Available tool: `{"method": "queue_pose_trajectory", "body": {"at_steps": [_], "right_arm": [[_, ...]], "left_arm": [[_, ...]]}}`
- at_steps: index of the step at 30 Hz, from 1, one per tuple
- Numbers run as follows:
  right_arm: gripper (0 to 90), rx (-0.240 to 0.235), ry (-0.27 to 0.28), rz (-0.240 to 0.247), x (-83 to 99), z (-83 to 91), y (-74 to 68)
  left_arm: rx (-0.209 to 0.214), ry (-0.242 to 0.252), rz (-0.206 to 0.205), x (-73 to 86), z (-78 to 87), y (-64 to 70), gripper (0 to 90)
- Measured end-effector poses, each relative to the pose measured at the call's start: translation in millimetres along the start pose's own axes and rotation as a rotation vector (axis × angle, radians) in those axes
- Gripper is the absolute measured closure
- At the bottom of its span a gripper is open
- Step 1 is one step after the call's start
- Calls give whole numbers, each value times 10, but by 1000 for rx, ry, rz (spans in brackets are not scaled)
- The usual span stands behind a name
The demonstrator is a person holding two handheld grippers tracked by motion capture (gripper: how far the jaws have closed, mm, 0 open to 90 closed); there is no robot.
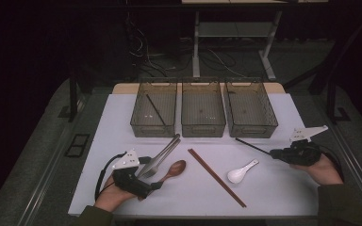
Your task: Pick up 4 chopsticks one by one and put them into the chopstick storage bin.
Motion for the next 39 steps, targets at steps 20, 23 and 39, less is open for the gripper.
{"method": "queue_pose_trajectory", "body": {"at_steps": [20, 23, 39], "right_arm": [[858, -57, 113, 26, -385, 142, -226], [858, -64, 124, 19, -458, 141, -239], [858, -49, 146, 12, -915, 49, -291]], "left_arm": [[0, -2, 0, 0, -5, 1, 0], [0, -2, -1, 0, -5, 2, 0], [-1, -4, 1, 2, -10, -1, 0]]}}
Point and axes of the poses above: each handheld gripper's, and its own axes: z roughly backward along the jaws, x roughly out of its underside, y roughly to its right, the point moved 7 cm from there along -z, roughly forward along the jaws, and after that the axes turned 8 degrees about -y, right-handed, at the moved point
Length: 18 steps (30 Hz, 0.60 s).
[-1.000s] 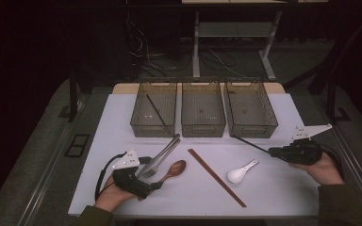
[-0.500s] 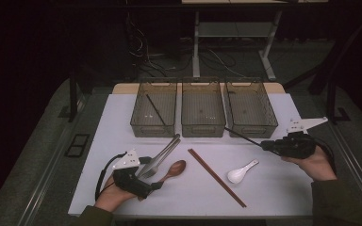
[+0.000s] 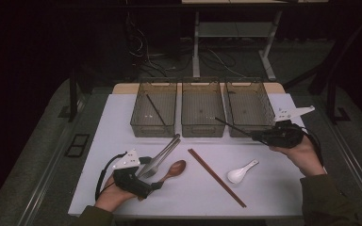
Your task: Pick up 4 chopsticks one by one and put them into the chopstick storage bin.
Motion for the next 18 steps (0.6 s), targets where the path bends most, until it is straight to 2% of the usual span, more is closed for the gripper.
{"method": "queue_pose_trajectory", "body": {"at_steps": [18], "right_arm": [[858, -35, 35, 25, -392, -257, -145]], "left_arm": [[4, 2, -3, -1, 2, 3, 0]]}}
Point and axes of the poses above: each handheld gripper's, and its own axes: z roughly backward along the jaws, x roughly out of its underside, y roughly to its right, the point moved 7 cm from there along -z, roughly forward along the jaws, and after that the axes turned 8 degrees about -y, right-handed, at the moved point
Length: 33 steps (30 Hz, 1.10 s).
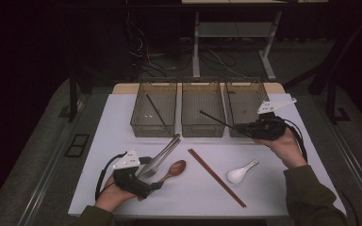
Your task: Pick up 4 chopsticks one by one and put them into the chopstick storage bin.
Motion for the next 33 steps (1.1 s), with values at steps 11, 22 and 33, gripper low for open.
{"method": "queue_pose_trajectory", "body": {"at_steps": [11, 22, 33], "right_arm": [[857, 7, 2, 3, -193, -167, -49], [857, 37, -11, -14, -383, -358, -45], [857, 52, -38, -12, -687, -628, -74]], "left_arm": [[2, 1, 0, 0, 3, 3, 0], [2, 0, 0, -1, 0, 2, 0], [2, 2, 3, -1, -3, 0, 0]]}}
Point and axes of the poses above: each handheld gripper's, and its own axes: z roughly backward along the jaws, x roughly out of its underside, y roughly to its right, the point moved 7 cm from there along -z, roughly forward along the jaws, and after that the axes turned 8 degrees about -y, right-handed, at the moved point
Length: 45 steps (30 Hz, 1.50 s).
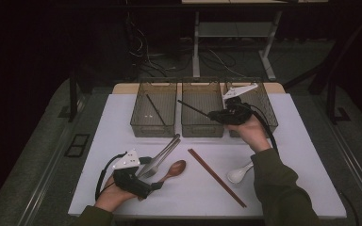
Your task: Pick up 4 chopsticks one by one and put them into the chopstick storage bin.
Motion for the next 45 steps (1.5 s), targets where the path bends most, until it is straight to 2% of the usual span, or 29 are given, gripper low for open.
{"method": "queue_pose_trajectory", "body": {"at_steps": [14, 28, 38, 45], "right_arm": [[856, 15, -25, -12, -393, -323, -42], [856, 29, -86, -30, -686, -693, -76], [856, 44, -132, -41, -905, -1047, -111], [856, 63, -164, -55, -1075, -1313, -124]], "left_arm": [[8, 0, 3, 1, 3, 7, 0], [16, 1, -6, -6, -4, 20, 0], [31, 17, 2, -24, 3, 38, 0], [29, 16, -7, -26, 7, 34, 0]]}}
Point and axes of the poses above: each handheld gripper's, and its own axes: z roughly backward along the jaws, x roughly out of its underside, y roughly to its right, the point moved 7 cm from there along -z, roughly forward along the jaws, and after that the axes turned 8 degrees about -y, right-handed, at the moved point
